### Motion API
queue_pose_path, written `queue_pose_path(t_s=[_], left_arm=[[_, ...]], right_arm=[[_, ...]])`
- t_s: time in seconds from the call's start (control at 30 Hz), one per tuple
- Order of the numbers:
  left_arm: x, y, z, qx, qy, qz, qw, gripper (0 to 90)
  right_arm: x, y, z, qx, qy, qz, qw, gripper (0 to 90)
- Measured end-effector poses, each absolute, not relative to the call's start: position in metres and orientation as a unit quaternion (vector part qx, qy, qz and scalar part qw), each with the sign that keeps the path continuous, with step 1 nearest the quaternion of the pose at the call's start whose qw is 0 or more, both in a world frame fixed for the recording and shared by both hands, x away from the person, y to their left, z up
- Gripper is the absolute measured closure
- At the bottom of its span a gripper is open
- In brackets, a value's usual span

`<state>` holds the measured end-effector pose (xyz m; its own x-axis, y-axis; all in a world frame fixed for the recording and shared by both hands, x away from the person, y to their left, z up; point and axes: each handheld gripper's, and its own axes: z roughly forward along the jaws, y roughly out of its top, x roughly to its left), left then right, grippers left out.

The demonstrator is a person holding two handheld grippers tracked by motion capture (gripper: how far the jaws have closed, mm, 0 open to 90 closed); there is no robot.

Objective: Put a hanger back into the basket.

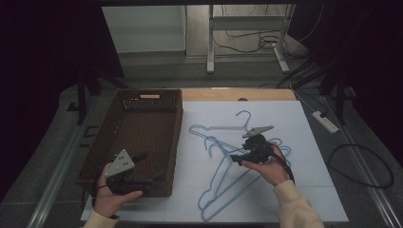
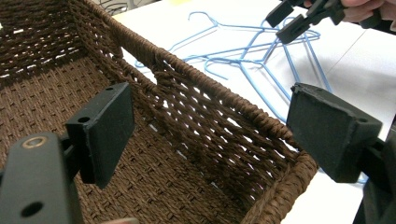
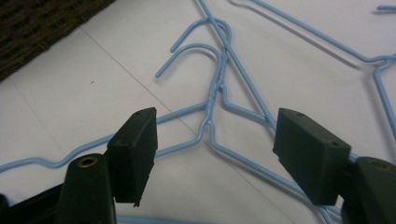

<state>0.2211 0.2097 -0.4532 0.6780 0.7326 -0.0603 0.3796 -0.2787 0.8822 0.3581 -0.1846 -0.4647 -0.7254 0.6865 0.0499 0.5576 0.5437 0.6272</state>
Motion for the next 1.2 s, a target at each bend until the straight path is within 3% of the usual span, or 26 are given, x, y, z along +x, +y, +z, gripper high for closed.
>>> queue_pose_path(t_s=[0.4, 1.0, 1.2], left_arm=[[0.223, 0.211, -0.455, 0.775, 0.364, 0.187, 0.481, 16.0], [0.223, 0.209, -0.457, 0.779, 0.361, 0.185, 0.478, 15.7], [0.223, 0.210, -0.456, 0.777, 0.362, 0.186, 0.480, 15.7]], right_arm=[[0.376, -0.161, -0.480, 0.359, 0.886, 0.277, 0.095, 40.4], [0.386, -0.138, -0.499, 0.366, 0.903, 0.200, 0.105, 61.1], [0.386, -0.133, -0.501, 0.371, 0.903, 0.184, 0.111, 73.9]])
